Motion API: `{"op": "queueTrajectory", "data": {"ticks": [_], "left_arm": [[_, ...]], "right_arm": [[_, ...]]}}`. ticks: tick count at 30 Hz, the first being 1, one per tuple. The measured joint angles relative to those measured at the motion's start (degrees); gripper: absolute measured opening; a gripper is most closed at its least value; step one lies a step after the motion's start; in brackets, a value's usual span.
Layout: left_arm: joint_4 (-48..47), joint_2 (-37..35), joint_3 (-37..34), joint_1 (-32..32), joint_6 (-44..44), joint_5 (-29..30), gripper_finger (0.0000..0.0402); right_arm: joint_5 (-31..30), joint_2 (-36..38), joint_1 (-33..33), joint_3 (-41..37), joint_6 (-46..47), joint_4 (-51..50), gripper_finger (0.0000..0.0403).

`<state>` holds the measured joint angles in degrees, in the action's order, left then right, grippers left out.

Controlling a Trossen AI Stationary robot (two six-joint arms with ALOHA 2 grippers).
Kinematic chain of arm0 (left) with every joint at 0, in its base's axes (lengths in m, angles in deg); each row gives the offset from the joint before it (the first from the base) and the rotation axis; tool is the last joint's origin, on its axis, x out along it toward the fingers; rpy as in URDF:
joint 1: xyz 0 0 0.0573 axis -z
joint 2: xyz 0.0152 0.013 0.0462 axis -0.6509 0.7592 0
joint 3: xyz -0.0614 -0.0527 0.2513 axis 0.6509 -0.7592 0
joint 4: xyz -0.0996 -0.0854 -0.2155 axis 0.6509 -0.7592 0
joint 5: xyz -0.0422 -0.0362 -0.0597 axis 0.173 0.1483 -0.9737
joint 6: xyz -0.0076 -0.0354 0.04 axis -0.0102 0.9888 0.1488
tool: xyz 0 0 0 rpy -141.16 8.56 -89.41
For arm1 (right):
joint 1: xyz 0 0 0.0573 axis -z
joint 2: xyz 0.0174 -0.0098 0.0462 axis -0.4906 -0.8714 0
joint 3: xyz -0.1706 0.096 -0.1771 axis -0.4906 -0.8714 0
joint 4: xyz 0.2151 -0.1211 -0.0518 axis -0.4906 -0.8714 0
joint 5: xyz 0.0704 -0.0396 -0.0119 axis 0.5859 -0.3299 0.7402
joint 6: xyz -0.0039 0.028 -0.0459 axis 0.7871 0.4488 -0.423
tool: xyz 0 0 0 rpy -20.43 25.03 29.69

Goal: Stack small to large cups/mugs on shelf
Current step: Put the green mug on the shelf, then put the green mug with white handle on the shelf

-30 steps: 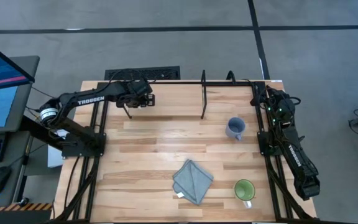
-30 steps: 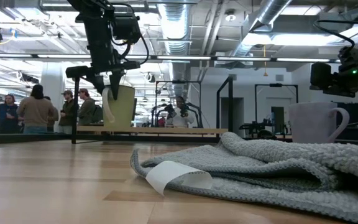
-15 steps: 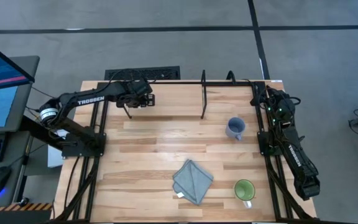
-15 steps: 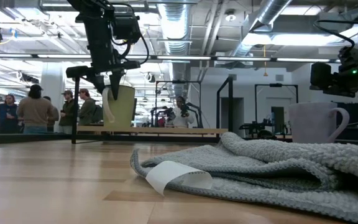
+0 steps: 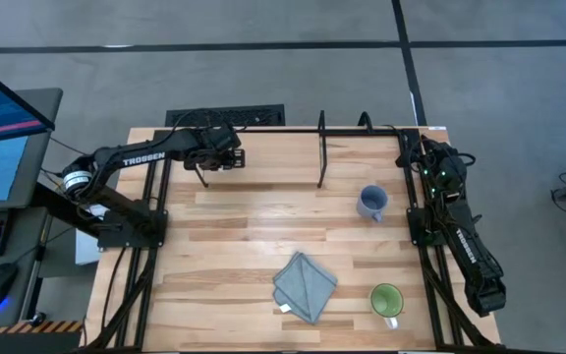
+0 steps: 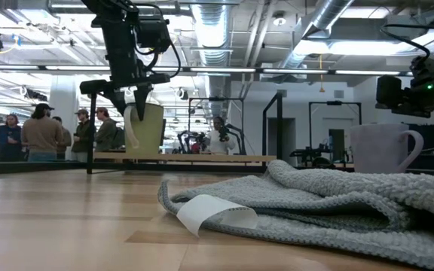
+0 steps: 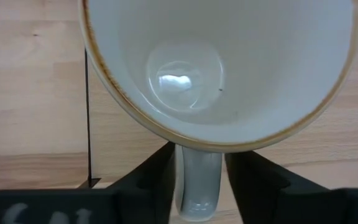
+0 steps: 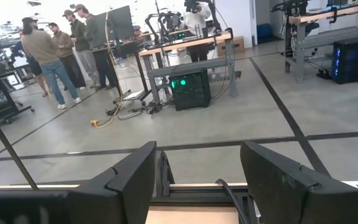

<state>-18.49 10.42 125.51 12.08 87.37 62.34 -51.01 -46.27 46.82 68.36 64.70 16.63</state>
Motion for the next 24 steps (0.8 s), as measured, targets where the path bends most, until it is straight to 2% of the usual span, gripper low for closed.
{"op": "queueTrajectory", "data": {"ticks": [8,12,16,24], "left_arm": [[-0.4,0.0,0.0,0.0,-0.3,-1.7,0.0249],[-0.7,-0.1,0.1,0.1,0.0,-2.9,0.0287],[-1.8,-0.1,0.1,0.3,1.0,-3.6,0.0302],[-2.1,-0.1,0.1,1.1,1.4,-4.3,0.0304]], "right_arm": [[0.0,0.0,0.0,0.0,0.0,0.0,0.0256],[0.0,0.0,0.0,0.0,0.0,0.0,0.0256],[0.0,0.0,0.0,0.0,0.0,0.0,0.0256],[0.0,0.0,0.0,0.0,0.0,0.0,0.0256]]}}
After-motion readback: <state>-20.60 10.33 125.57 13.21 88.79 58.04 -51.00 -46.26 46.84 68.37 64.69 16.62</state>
